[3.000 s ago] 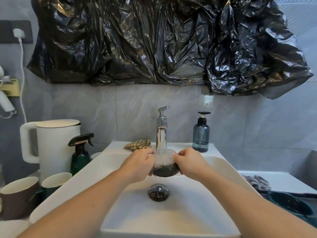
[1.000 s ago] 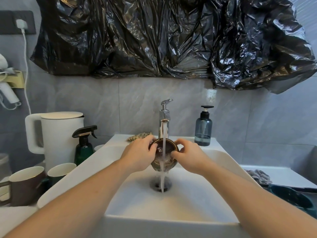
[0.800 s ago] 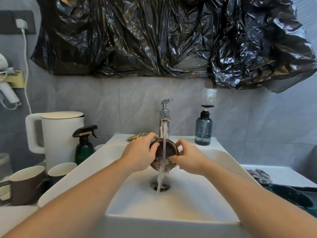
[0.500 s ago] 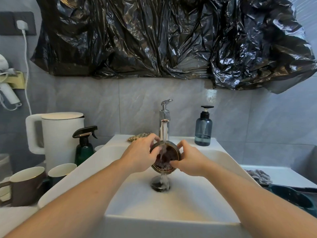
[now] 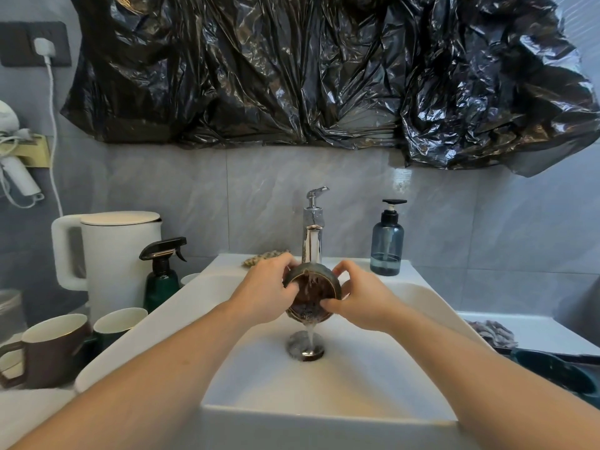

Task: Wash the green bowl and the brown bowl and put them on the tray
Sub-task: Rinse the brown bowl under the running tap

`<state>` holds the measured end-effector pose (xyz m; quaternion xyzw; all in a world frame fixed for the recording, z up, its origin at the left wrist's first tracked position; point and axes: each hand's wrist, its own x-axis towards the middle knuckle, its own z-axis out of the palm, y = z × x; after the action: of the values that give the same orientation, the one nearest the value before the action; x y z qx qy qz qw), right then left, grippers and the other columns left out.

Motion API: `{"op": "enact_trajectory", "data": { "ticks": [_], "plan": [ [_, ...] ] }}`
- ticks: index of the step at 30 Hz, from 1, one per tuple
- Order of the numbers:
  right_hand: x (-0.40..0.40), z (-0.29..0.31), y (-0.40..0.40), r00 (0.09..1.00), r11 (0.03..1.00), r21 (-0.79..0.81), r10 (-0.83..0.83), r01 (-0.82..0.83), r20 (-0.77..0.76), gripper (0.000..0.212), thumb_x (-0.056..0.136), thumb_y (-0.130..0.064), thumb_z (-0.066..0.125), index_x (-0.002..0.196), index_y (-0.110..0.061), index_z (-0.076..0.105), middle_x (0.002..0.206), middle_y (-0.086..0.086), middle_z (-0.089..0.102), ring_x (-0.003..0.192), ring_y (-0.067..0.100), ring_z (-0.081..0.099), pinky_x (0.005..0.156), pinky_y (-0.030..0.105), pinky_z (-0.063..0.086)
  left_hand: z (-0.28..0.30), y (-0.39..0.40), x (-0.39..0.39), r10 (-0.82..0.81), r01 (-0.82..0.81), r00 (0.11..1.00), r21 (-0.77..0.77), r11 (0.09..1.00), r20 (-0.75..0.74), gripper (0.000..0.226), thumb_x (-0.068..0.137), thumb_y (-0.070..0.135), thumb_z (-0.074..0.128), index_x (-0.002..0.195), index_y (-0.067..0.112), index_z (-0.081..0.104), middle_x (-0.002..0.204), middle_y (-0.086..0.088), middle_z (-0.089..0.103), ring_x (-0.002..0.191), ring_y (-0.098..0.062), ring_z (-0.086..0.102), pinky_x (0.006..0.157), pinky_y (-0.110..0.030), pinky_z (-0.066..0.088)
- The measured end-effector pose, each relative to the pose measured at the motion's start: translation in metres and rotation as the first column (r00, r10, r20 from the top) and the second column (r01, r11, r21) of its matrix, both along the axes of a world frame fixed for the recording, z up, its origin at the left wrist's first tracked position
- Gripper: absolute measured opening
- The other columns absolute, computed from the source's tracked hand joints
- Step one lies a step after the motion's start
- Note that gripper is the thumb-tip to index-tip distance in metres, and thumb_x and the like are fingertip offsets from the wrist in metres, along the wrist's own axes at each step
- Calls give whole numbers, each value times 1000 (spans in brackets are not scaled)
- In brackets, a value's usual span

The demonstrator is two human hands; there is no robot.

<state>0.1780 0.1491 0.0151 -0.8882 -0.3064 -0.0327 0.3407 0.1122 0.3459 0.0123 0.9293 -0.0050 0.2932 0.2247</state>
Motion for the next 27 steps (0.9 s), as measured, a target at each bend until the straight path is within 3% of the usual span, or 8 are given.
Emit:
{"op": "enact_trajectory", "data": {
  "ticks": [6,12,16,19,22,27],
  "plan": [
    [-1,2,0,996,997,81,-27,20,86,35,90,-38,75,117,-36,53,100,-7,71,88,13,68,73,32,62,-1,1,4,37,-37,999,-81,996,-4,18,98,27,72,105,29,56,103,7,69,97,-15,63,77,-27,49],
    [1,1,2,993,985,173,-49,29,111,29,92,-31,74,116,-35,58,109,-7,70,89,13,69,77,32,61,-3,-4,6,34,-34,999,-88,996,-1,14,101,28,68,110,27,57,102,7,67,93,-18,66,80,-35,57],
    [1,0,3,1000,985,171,-15,14,7,38,97,-39,68,132,-31,55,113,-6,69,98,14,67,74,24,56,-7,-3,8,38,-48,997,-151,987,-65,9,104,26,63,111,27,58,102,3,69,82,-20,72,73,-43,65],
    [0,-2,4,995,989,145,19,-4,-100,44,95,-46,66,134,-32,52,108,-6,71,94,13,68,67,27,57,-5,0,10,40,-63,996,-323,944,-79,12,105,20,61,117,22,58,107,-4,68,79,-24,75,62,-42,67],
    [0,-3,8,982,992,124,47,-24,-182,41,100,-43,59,135,-25,49,106,-3,73,89,15,70,59,26,55,-3,1,13,40,-80,995,-469,879,-94,20,106,14,57,126,16,57,117,-8,66,74,-26,76,58,-40,66],
    [-1,-2,9,975,995,97,40,-19,-218,41,107,-34,45,146,-20,47,96,-1,75,82,13,68,56,21,51,-8,-2,16,-36,-77,978,-516,853,-206,38,105,14,55,142,16,51,128,-10,64,70,-29,79,56,-39,65]
  ]
}}
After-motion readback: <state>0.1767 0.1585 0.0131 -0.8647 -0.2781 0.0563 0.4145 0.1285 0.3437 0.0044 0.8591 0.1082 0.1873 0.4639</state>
